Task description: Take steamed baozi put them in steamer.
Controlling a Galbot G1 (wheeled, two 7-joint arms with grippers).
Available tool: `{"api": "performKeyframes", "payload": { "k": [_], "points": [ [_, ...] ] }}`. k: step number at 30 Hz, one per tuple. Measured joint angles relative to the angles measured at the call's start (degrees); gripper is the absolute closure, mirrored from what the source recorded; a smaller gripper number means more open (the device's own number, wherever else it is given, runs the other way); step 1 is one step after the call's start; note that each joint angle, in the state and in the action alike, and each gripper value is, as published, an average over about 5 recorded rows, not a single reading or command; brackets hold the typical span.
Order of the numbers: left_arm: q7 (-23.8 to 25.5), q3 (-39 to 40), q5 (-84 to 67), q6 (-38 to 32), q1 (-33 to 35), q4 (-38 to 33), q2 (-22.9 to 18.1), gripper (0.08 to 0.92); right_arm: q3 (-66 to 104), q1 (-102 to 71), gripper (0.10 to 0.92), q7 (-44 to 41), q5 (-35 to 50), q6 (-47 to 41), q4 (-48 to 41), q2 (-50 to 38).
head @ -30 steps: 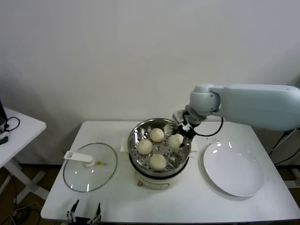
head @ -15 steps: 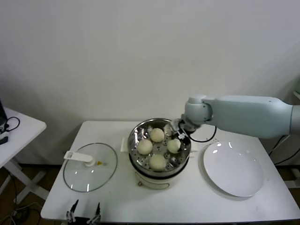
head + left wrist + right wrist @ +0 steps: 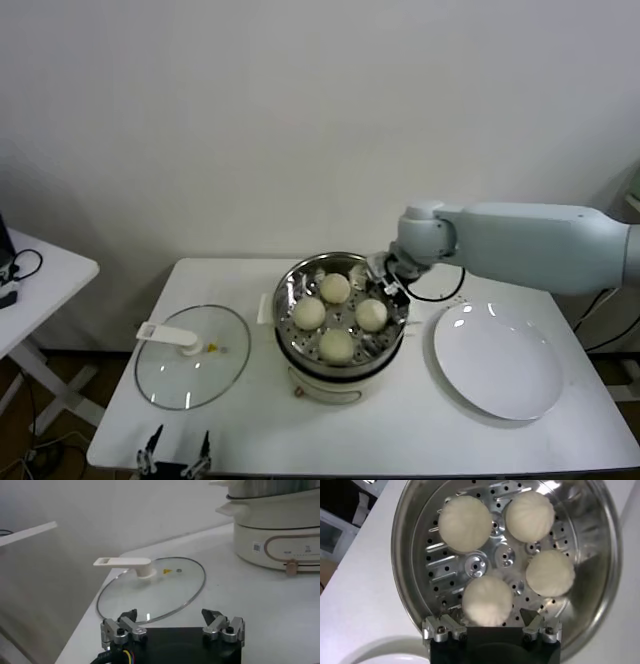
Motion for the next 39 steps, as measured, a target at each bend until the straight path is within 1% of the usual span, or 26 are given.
{"api": "performKeyframes", "payload": {
  "k": [9, 13, 18, 25, 33, 39],
  "points": [
    [0.1, 0.1, 0.0, 0.0, 0.1, -0.6, 0.0, 0.177, 0.7, 5.1, 0.203, 0.4, 6.1, -0.6, 2.8, -5.0],
    [0.1, 0.4, 0.0, 0.1, 0.1, -0.9, 0.0, 0.177, 2.8, 5.2, 0.203, 3.8, 9.6, -1.7, 5.1, -9.3],
    [0.1, 0.6, -0.1, 0.1, -0.1, -1.1, 0.0, 0.177, 8.5, 1.7, 0.203, 10.6, 13.9, -2.8, 9.0, -16.3],
    [0.1, 1.2, -0.1, 0.2, -0.4, -1.2, 0.0, 0.177, 23.0, -11.2, 0.203, 20.9, 19.3, -2.5, 15.6, -26.8],
    [0.0, 1.7, -0.1, 0.0, -0.9, -0.5, 0.0, 0.177, 38.4, -29.3, 0.203, 31.3, 22.6, 2.0, 22.9, -37.4],
    [0.0, 2.1, 0.0, -0.1, -1.0, -0.4, 0.0, 0.177, 53.1, -47.6, 0.203, 38.1, 23.3, 6.8, 25.6, -41.2]
  ]
}}
